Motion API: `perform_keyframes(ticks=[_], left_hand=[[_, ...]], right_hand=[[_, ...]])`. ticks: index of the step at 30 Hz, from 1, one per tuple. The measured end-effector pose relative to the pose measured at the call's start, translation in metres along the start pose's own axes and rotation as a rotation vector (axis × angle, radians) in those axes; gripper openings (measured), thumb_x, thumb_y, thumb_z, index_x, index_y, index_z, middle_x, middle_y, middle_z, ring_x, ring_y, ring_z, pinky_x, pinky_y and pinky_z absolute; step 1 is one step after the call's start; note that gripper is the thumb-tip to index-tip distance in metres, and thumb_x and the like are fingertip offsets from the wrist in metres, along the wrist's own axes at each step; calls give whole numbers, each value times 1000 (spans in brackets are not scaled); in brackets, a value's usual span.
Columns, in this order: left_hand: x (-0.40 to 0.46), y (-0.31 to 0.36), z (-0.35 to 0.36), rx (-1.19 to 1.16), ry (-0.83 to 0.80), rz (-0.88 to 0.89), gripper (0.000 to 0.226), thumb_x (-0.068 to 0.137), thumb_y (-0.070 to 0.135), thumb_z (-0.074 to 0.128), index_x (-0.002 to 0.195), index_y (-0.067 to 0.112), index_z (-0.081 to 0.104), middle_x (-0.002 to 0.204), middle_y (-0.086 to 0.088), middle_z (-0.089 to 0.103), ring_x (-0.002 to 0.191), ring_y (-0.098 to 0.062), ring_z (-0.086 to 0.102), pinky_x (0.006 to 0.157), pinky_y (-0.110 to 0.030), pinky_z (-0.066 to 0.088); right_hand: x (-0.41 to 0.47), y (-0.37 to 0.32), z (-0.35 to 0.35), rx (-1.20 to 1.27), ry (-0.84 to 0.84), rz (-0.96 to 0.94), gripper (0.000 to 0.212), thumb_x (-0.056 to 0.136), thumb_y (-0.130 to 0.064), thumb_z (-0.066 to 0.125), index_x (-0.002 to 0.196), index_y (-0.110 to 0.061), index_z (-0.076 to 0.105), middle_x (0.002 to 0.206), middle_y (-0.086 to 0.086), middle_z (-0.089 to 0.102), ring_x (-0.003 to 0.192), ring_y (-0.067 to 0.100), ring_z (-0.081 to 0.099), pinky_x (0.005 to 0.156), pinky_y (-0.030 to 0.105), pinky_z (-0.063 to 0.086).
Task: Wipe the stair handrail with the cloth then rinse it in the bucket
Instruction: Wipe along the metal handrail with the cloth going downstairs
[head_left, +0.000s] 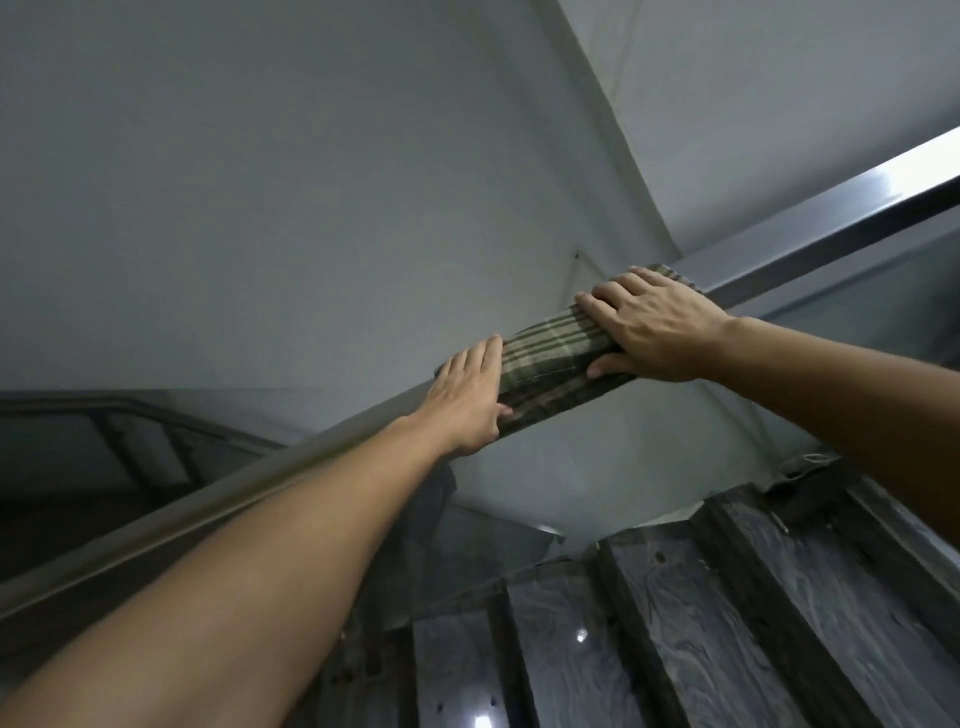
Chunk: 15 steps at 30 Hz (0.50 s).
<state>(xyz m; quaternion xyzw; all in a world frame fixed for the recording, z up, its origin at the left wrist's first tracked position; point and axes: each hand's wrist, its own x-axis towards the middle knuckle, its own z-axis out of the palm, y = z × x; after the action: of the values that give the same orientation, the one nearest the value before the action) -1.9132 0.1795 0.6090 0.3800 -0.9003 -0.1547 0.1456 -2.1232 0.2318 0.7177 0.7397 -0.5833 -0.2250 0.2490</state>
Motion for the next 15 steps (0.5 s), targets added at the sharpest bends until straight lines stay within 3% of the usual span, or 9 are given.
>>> perform_keyframes(ticks=[7, 15], left_hand=[[-54, -84, 14, 6, -19, -111, 87, 88, 26, 62, 149, 4, 6, 152, -15, 24, 140, -31, 25, 117, -39, 18], [-99, -165, 33, 28, -23, -155, 88, 86, 25, 63, 149, 4, 6, 152, -15, 24, 142, -33, 23, 121, -39, 12]], right_hand=[[42, -95, -6, 56, 44, -89, 88, 83, -72, 33, 142, -7, 33, 134, 15, 52, 120, 34, 51, 105, 44, 38], [82, -181, -9, 49, 49, -127, 89, 83, -72, 23, 140, -5, 34, 131, 16, 54, 114, 35, 54, 99, 45, 43]])
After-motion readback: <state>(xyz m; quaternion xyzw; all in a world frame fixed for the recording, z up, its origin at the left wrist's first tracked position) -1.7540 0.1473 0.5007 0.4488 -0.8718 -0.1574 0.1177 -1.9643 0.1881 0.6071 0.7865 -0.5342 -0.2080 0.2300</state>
